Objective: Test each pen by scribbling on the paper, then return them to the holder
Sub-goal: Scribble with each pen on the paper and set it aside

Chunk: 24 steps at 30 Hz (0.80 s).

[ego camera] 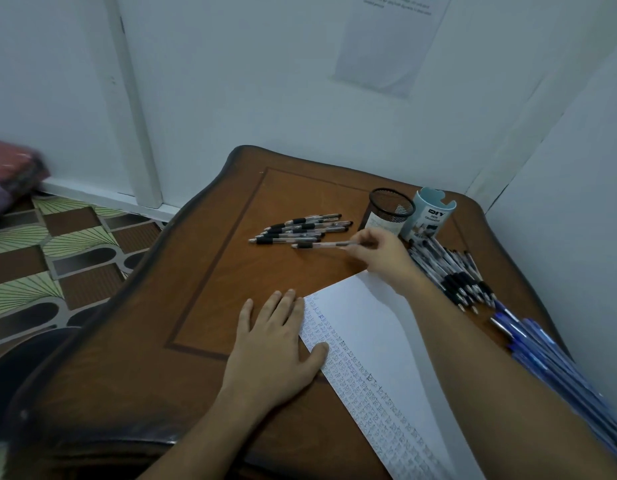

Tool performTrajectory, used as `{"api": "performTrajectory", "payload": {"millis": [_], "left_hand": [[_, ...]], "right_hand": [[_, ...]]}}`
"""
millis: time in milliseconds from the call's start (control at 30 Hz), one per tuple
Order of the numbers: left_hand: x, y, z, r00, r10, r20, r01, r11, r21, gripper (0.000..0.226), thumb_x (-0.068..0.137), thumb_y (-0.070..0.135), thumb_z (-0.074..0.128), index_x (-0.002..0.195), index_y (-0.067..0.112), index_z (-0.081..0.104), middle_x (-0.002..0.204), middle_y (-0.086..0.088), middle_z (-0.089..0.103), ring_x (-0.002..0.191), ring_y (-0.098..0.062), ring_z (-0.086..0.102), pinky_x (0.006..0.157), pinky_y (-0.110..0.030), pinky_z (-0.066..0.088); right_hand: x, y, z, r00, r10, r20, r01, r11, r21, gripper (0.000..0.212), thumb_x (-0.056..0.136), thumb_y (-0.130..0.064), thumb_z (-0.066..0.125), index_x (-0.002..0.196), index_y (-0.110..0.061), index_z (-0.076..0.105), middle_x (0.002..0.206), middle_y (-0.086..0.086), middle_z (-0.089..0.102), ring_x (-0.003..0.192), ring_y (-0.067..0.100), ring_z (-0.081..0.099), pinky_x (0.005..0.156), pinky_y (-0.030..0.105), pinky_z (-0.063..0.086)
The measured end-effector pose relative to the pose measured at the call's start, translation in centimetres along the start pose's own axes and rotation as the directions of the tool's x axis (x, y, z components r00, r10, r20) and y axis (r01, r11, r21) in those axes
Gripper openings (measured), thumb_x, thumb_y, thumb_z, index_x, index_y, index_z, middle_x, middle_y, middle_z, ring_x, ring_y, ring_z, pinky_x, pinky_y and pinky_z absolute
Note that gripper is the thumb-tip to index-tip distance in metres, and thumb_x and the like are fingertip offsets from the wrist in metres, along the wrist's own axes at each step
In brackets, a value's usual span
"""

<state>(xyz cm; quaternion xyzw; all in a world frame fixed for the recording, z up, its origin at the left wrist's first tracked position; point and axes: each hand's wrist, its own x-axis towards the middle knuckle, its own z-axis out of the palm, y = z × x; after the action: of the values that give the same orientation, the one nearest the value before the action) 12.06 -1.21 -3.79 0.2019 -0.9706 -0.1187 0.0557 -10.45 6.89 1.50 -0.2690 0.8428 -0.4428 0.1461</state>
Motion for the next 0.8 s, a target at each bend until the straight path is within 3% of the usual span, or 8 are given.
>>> {"api": "performTrajectory", "payload": {"millis": [100,200,300,400,500,633,700,800], "left_hand": [[-0.1,0.1,0.0,1.0,-0.006,-0.005,0.006,1.0,-0.02,0.094,0.075,0.073,0.0,0.156,0.028,0.014,0.164,0.009,0.005,0.15,-0.009,-0.002,0.119,-0.044,-0.009],[-0.1,0.1,-0.1,1.0,-0.009,-0.003,0.009,1.0,-0.026,0.096,0.073,0.073,-0.001,0.156,0.028,0.016,0.164,0.009,0.006,0.15,-0.009,-0.002,0.119,-0.044,-0.009],[-0.1,0.2,-0.2,1.0,-0.007,-0.007,0.007,1.0,-0.023,0.096,0.072,0.073,-0.001,0.155,0.028,0.018,0.164,0.009,0.007,0.15,-0.009,0.0,0.119,-0.044,-0.008],[-0.1,0.2,-0.3,1.0,-0.011,-0.001,0.011,1.0,-0.029,0.097,0.072,0.074,-0.001,0.155,0.029,0.018,0.164,0.009,0.008,0.15,-0.008,-0.001,0.119,-0.044,-0.008],[-0.1,0.2,-0.3,1.0,-0.014,-0.004,0.014,1.0,-0.024,0.096,0.072,0.074,0.0,0.155,0.029,0.018,0.164,0.01,0.007,0.15,-0.008,-0.001,0.119,-0.043,-0.008],[-0.1,0.1,-0.2,1.0,-0.009,0.001,0.009,0.999,-0.031,0.095,0.074,0.074,0.0,0.155,0.029,0.018,0.164,0.009,0.008,0.15,-0.008,-0.001,0.119,-0.044,-0.008],[-0.1,0.1,-0.2,1.0,-0.009,0.002,0.009,1.0,-0.024,0.094,0.074,0.074,0.0,0.155,0.029,0.017,0.164,0.009,0.006,0.15,-0.008,-0.002,0.119,-0.044,-0.008],[-0.1,0.0,-0.2,1.0,-0.005,0.003,0.005,1.0,-0.019,0.094,0.074,0.073,0.0,0.155,0.029,0.016,0.164,0.009,0.006,0.15,-0.008,-0.003,0.119,-0.045,-0.008]], "right_hand": [[-1.8,-1.5,-1.6,0.996,0.069,-0.059,-0.024,0.825,0.565,0.004,0.095,-0.014,0.065,0.095,-0.013,0.061,0.097,0.003,0.068,0.093,0.017,0.064,0.071,0.03,0.054],[-3.3,-2.3,-2.0,0.993,0.064,-0.095,0.038,0.598,0.8,0.005,0.104,-0.024,0.048,0.102,-0.02,0.05,0.09,0.008,0.074,0.085,0.026,0.071,0.078,0.039,0.058],[-4.8,-2.8,-1.2,0.996,0.008,-0.087,0.067,0.56,0.826,0.014,0.108,-0.028,0.037,0.115,-0.029,0.049,0.061,0.002,0.051,0.046,0.015,0.045,0.047,0.027,0.047],[-5.4,-2.9,0.1,0.999,-0.046,-0.007,0.035,0.643,0.765,0.023,0.107,-0.026,0.039,0.123,-0.038,0.051,0.061,0.001,0.042,0.043,0.008,0.027,0.042,0.018,0.023],[-5.7,-3.2,0.8,0.997,-0.051,0.062,-0.013,0.664,0.747,0.021,0.107,-0.024,0.041,0.114,-0.038,0.055,0.062,0.001,0.046,0.043,0.007,0.025,0.043,0.017,0.017],[-5.6,-3.3,1.1,0.994,-0.087,0.063,0.004,0.615,0.789,0.007,0.101,-0.026,0.051,0.108,-0.028,0.052,0.056,0.0,0.043,0.039,0.007,0.026,0.039,0.014,0.02],[-5.2,-3.0,1.1,0.992,-0.118,0.038,0.038,0.583,0.811,0.02,0.096,-0.026,0.056,0.116,-0.024,0.053,0.048,0.0,0.041,0.036,0.009,0.03,0.038,0.017,0.024],[-4.6,-2.6,1.5,0.998,-0.056,0.038,0.001,0.572,0.82,0.023,0.104,-0.018,0.045,0.115,-0.007,0.063,0.047,0.002,0.052,0.043,0.015,0.052,0.047,0.028,0.047]]}}
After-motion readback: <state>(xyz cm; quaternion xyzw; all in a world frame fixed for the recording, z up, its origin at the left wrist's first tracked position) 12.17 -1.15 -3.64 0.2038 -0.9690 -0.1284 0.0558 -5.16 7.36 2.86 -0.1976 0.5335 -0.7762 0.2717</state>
